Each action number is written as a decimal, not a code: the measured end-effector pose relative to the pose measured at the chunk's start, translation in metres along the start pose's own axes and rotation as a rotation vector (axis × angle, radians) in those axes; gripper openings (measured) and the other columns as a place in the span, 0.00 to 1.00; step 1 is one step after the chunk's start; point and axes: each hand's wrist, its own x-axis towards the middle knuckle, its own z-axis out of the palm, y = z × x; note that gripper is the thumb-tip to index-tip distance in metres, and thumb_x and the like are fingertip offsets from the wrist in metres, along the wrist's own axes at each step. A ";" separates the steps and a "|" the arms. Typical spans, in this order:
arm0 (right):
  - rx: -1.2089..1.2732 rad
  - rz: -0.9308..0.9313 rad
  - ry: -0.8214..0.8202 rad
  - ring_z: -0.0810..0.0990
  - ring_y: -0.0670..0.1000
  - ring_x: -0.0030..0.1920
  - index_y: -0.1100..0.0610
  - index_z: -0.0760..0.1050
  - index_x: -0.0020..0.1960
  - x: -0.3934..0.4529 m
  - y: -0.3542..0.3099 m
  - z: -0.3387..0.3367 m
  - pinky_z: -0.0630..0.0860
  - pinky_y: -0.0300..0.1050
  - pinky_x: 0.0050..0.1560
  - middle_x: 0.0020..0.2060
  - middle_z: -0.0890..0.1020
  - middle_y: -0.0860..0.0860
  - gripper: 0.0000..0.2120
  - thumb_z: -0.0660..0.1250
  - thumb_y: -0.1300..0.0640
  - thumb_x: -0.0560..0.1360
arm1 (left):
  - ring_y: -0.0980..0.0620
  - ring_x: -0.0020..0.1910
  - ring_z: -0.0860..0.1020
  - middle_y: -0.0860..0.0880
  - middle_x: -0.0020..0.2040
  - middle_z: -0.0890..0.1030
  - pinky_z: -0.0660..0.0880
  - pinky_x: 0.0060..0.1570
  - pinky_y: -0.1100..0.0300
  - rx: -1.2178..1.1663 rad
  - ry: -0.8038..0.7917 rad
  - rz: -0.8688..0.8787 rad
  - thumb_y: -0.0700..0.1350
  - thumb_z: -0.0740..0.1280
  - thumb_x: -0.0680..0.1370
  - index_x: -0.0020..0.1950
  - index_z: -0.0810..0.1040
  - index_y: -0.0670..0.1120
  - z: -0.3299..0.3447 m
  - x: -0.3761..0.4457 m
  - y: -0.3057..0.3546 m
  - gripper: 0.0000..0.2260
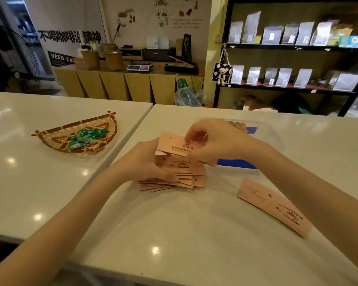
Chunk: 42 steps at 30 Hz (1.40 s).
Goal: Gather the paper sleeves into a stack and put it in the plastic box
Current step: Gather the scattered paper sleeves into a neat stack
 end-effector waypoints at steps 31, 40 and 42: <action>-0.079 0.418 -0.132 0.74 0.44 0.47 0.50 0.73 0.57 -0.129 0.077 -0.029 0.72 0.36 0.44 0.49 0.75 0.44 0.26 0.72 0.41 0.62 | 0.57 0.61 0.68 0.56 0.65 0.71 0.66 0.58 0.62 0.266 -0.342 0.474 0.54 0.72 0.66 0.65 0.67 0.55 0.048 0.024 0.117 0.29; -0.244 0.489 -0.135 0.75 0.49 0.46 0.52 0.73 0.56 -0.167 0.085 0.001 0.75 0.49 0.47 0.49 0.75 0.47 0.35 0.67 0.31 0.58 | 0.55 0.59 0.69 0.56 0.63 0.71 0.67 0.56 0.62 0.345 -0.481 0.477 0.54 0.73 0.65 0.66 0.65 0.55 0.096 0.051 0.131 0.32; -0.249 0.477 -0.115 0.74 0.50 0.45 0.53 0.74 0.55 -0.167 0.085 0.003 0.74 0.47 0.45 0.49 0.75 0.48 0.31 0.68 0.33 0.60 | 0.56 0.59 0.69 0.57 0.63 0.71 0.65 0.55 0.63 0.338 -0.479 0.472 0.55 0.72 0.65 0.67 0.65 0.55 0.098 0.054 0.129 0.32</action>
